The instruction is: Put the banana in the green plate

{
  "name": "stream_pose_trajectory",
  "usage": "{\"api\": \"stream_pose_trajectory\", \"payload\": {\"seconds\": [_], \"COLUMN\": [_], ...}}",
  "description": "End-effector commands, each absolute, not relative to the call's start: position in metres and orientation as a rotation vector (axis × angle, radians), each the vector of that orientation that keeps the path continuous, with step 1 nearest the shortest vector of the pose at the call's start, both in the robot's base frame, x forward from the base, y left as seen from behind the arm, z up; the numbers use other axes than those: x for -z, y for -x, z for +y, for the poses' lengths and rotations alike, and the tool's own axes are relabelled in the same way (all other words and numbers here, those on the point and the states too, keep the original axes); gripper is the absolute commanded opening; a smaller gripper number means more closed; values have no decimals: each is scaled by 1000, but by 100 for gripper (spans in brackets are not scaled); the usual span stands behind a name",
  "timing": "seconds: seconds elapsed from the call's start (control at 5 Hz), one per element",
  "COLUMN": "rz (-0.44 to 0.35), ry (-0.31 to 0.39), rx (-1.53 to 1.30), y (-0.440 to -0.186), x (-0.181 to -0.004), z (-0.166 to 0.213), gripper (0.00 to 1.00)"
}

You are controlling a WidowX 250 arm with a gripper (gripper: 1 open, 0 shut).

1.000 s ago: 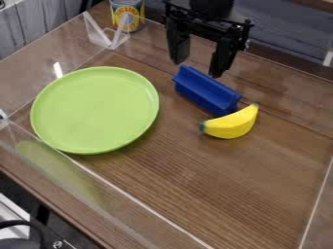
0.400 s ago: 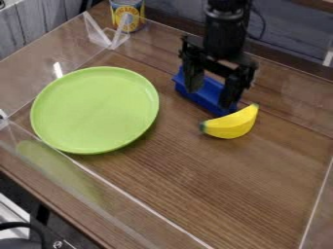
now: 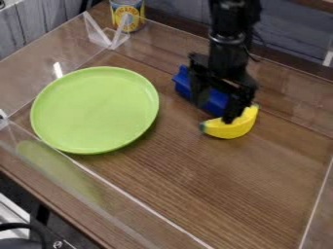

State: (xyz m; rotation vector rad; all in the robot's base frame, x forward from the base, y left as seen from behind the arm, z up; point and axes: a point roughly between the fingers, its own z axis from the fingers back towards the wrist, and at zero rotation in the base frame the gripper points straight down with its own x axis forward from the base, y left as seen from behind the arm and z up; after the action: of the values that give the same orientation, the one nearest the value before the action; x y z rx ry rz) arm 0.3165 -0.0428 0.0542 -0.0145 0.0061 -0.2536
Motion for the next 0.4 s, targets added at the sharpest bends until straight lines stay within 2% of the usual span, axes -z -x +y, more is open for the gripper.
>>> {"api": "stream_pose_trajectory", "payload": {"seconds": [0.0, 0.2], "rz": [-46, -55], "ry": [15, 22], "rx": [275, 332], "y": [-326, -322], "x": [-57, -57], "z": [-60, -70], "gripper": [100, 100]}}
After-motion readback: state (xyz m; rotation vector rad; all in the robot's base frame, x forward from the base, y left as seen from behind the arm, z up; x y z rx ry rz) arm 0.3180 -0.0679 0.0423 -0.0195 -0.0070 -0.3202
